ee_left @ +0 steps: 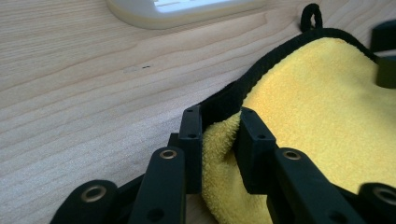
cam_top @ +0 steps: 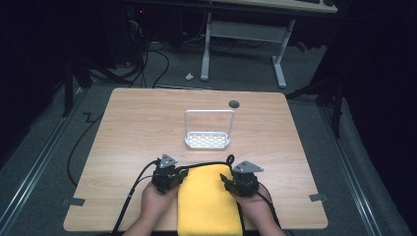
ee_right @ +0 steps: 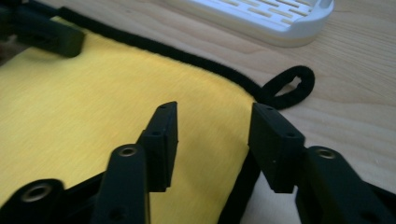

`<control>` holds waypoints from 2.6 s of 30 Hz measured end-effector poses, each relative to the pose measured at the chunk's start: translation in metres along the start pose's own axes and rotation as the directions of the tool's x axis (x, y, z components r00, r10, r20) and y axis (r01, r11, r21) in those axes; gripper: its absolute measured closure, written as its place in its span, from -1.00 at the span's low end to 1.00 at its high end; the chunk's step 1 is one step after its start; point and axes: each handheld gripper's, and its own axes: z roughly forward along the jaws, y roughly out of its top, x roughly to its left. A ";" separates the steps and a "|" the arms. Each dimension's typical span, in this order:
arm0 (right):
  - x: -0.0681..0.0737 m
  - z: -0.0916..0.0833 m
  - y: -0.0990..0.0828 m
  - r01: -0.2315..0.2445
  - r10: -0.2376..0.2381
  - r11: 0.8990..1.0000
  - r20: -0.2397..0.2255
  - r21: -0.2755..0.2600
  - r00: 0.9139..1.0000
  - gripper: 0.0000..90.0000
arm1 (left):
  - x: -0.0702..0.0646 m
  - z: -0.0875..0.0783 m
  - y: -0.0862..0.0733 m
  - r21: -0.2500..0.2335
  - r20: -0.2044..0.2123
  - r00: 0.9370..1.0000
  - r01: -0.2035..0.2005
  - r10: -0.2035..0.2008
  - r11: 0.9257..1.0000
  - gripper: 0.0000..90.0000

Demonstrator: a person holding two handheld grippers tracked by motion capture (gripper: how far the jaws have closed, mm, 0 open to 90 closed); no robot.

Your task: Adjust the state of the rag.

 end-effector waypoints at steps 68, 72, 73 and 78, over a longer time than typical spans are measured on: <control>0.004 -0.014 0.002 -0.003 -0.008 0.984 -0.060 -0.179 0.998 0.78 | -0.013 -0.020 0.016 -0.152 0.019 0.999 0.033 -0.031 0.988 0.85; 0.004 -0.017 0.007 -0.003 -0.005 0.980 -0.040 -0.198 0.999 0.78 | -0.016 -0.022 0.023 -0.183 0.015 0.999 0.038 -0.036 0.982 0.85; 0.004 -0.018 0.009 0.001 -0.008 0.979 -0.035 -0.204 0.999 0.78 | -0.016 -0.023 0.025 -0.191 0.016 0.999 0.038 -0.036 0.981 0.85; 0.002 -0.025 0.022 0.011 -0.013 0.970 -0.008 -0.243 1.000 0.78 | -0.018 -0.030 0.041 -0.233 0.012 1.000 0.009 -0.007 0.973 0.85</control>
